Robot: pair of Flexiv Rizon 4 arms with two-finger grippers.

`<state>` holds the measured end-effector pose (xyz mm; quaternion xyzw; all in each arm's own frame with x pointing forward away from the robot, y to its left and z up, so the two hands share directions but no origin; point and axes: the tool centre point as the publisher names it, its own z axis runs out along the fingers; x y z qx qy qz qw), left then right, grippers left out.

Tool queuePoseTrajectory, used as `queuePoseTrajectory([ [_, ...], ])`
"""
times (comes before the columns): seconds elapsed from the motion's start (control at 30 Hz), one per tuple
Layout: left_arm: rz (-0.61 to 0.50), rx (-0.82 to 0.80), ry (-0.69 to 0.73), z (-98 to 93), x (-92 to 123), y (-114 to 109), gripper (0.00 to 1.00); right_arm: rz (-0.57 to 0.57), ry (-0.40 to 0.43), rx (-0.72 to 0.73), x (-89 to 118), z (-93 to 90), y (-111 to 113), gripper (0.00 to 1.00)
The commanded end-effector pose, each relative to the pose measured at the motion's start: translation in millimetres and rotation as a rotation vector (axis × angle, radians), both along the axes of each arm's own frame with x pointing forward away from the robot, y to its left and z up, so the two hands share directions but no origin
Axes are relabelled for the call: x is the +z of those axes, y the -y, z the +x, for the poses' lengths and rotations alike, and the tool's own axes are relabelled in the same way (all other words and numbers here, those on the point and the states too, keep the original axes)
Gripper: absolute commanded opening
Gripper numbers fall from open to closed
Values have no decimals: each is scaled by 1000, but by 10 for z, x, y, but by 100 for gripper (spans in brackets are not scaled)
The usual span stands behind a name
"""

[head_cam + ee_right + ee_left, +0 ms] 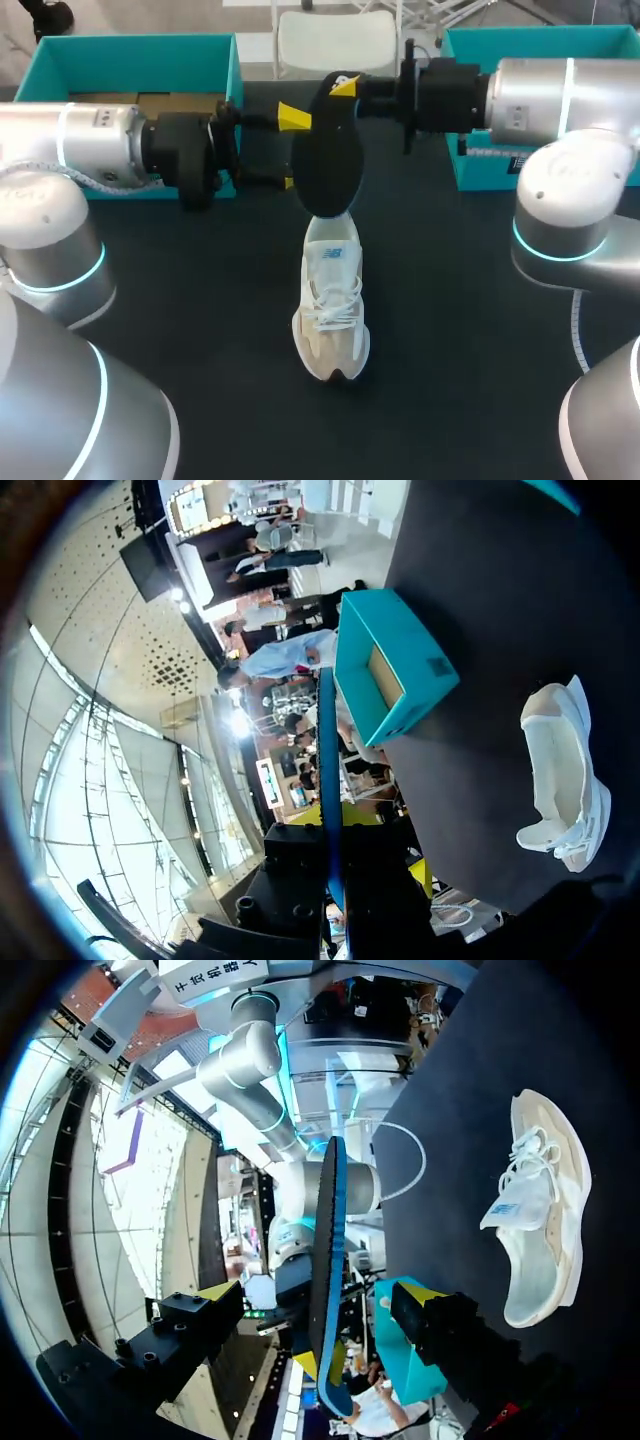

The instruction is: Take the shoe out of the shoebox, open the shoe tongue, remove and reinsert the insole, then place the shoe into the shoebox

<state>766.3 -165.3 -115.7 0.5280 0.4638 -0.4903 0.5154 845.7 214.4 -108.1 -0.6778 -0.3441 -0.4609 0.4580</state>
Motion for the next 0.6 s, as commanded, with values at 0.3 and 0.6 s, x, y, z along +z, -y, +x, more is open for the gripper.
queuePoseTrajectory([
  [0.3, -14, 9, 22, 97, -77, 81, 0, 12, -11, -17, -46, -44, -215, 0],
  [0.6, -30, 3, 8, 24, -102, 70, 0, 22, 7, 8, -58, -106, -235, 0],
])
